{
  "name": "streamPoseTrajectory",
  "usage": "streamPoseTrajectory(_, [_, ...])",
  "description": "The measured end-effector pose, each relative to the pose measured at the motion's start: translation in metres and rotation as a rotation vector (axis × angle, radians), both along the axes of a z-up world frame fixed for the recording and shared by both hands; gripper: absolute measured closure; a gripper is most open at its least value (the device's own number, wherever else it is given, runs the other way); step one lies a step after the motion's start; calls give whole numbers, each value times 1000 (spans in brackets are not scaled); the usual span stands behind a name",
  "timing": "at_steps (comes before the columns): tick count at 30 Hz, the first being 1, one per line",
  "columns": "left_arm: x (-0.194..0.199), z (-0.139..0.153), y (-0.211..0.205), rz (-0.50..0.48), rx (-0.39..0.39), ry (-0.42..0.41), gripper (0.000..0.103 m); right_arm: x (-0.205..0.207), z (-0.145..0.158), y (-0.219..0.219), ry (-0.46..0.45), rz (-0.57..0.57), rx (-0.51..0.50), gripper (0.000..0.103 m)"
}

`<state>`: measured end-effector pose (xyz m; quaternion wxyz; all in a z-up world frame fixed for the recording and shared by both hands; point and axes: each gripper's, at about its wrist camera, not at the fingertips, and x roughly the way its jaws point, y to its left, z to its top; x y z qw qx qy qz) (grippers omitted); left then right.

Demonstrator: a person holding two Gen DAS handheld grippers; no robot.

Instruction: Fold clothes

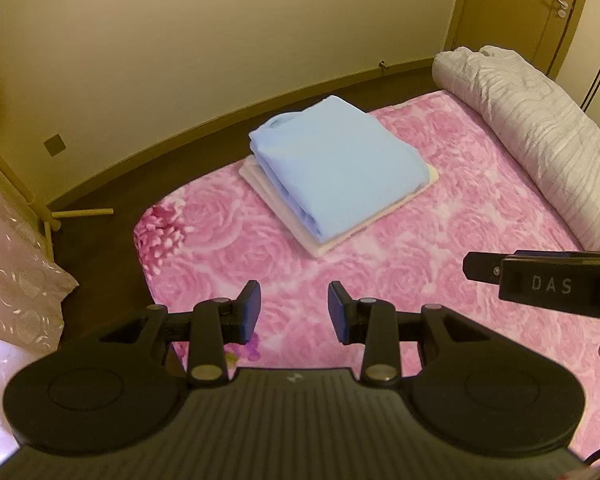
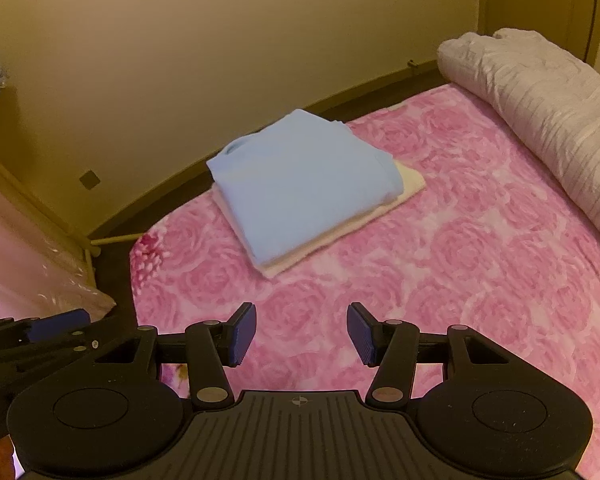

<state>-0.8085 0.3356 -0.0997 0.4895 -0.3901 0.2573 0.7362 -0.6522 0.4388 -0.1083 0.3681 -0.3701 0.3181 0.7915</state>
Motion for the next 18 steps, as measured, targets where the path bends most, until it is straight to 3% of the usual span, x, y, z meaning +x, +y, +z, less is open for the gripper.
streamPoseTrajectory(18, [-18, 11, -2, -55, 62, 11, 70, -20, 14, -17, -10, -29, 33, 50])
